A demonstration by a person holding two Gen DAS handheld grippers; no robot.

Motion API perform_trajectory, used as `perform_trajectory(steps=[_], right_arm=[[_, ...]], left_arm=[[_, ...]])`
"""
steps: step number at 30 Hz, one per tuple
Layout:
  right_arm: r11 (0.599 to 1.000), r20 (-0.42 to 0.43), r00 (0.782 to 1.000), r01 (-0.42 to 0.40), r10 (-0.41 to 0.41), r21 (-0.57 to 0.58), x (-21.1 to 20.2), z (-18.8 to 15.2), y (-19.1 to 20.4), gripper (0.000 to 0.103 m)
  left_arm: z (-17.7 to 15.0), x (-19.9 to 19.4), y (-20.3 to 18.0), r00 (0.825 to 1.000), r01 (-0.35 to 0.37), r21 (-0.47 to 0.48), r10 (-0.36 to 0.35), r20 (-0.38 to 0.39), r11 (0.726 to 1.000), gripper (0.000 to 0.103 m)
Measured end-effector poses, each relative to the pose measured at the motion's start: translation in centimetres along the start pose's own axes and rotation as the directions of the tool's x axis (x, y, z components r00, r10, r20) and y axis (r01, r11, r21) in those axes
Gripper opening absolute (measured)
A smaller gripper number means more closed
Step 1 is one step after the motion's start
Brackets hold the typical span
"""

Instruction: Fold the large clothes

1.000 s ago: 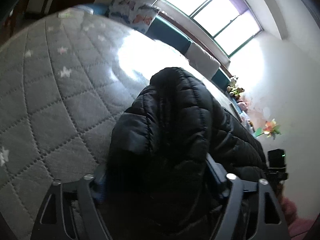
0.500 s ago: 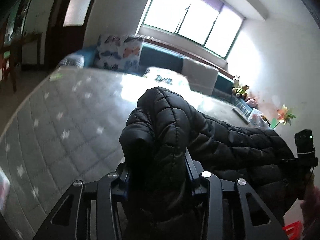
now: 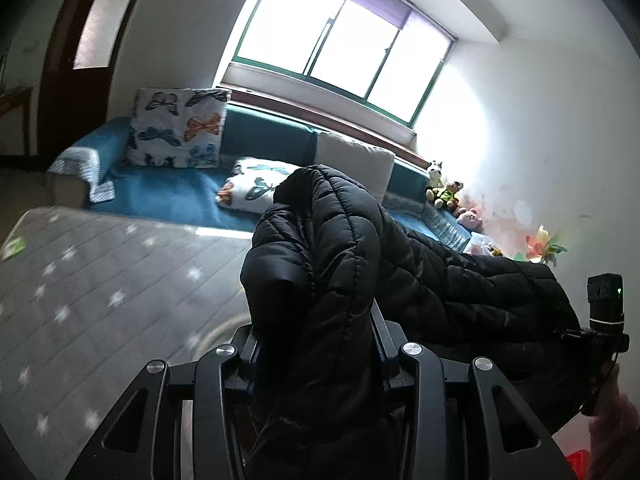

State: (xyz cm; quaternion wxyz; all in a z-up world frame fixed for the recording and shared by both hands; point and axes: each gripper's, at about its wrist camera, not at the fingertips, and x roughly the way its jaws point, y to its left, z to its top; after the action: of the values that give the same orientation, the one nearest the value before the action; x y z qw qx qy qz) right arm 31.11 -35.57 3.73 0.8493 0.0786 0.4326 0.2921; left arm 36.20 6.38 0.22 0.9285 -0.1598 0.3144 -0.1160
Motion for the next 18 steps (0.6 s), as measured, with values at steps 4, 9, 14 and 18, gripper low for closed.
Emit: perform_trajectory(steps=[4,9,14,18], right_arm=[[0.998,0.003,0.999,0.052,-0.052,0.019,1.7,2.7,-3.3,0.047],[0.993,-0.03,0.997,0.075,-0.073,0.087,5.3,3.4,-8.5,0.047],[0.985,-0.121,0.988,0.115,-0.1,0.131,9.4,2.2,-13.0,0.059],[0.978,-0.14,0.981,0.155,-0.135,0.138,10.5,0.6,-14.9,0.084]], left_arm=[[2.8,7.1,-1.0,0.999,0.013,-0.021,-0.014,-0.037,1.0,0.043],[2.8,16.2,0.7,0.99,-0.001,-0.077,-0.01,-0.138,0.997,0.043],[0.3,22.0,3.3,0.972,-0.07,-0.093,0.047,-0.229,0.993,0.049],[-1.6,23.6,4.5,0.963,-0.12,-0.043,0.106,-0.248,0.992,0.07]])
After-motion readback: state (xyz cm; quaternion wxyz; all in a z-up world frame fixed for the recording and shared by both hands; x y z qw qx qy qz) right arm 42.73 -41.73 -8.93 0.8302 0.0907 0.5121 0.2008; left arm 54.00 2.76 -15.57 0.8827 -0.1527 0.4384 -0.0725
